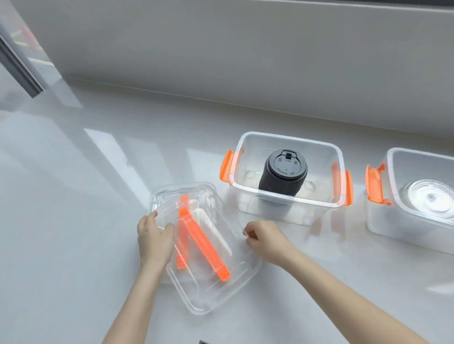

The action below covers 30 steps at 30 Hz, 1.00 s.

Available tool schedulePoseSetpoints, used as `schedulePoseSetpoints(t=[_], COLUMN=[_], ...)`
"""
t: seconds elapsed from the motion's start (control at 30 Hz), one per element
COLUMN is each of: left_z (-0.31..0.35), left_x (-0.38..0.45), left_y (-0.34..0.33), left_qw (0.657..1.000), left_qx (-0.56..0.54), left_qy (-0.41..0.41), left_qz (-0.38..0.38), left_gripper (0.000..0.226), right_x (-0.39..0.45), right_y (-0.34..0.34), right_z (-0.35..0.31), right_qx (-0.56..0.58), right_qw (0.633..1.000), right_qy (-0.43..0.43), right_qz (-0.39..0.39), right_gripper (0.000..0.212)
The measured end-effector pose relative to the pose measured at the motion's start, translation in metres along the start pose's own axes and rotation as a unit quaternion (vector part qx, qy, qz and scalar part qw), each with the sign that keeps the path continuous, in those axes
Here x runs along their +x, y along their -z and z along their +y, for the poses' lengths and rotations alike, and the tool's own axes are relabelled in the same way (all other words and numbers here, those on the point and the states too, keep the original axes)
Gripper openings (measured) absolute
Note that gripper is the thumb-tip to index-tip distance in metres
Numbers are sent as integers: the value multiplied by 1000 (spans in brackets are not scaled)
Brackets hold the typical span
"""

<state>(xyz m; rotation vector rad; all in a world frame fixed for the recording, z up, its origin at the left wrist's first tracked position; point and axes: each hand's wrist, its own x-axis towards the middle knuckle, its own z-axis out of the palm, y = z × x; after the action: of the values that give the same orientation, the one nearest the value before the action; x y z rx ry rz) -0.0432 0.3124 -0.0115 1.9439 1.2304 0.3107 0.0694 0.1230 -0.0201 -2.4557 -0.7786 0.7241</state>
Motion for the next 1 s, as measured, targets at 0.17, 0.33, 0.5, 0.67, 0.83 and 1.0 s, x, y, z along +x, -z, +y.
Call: schedulePoseSetpoints(t=[0.17,0.33,0.5,0.67,0.83,1.0], left_z=[22,71,144,188,192,180], left_x=[11,18,21,34,44,47], left_y=[22,37,29,12,-27,-70], left_qw=[987,945,897,797,856,946], left_qx=[-116,-318,-441,-567,-444,-257], left_qy=[36,33,1,8,-56,-92], left_qz=[104,69,-40,-208,-260,-176], left_gripper=[48,27,25,23,12,25], right_x=[-16,-36,-63,-87,-72,-52], right_y=[38,110,190,217,176,145], right_z=[-30,-58,-64,-43,3,33], right_qx=[84,327,367,209,19,22], right_qw=[988,922,881,927,964,980], right_qy=[118,171,233,238,170,111], right_qz=[59,118,186,202,205,161], right_gripper=[16,14,17,31,34,33])
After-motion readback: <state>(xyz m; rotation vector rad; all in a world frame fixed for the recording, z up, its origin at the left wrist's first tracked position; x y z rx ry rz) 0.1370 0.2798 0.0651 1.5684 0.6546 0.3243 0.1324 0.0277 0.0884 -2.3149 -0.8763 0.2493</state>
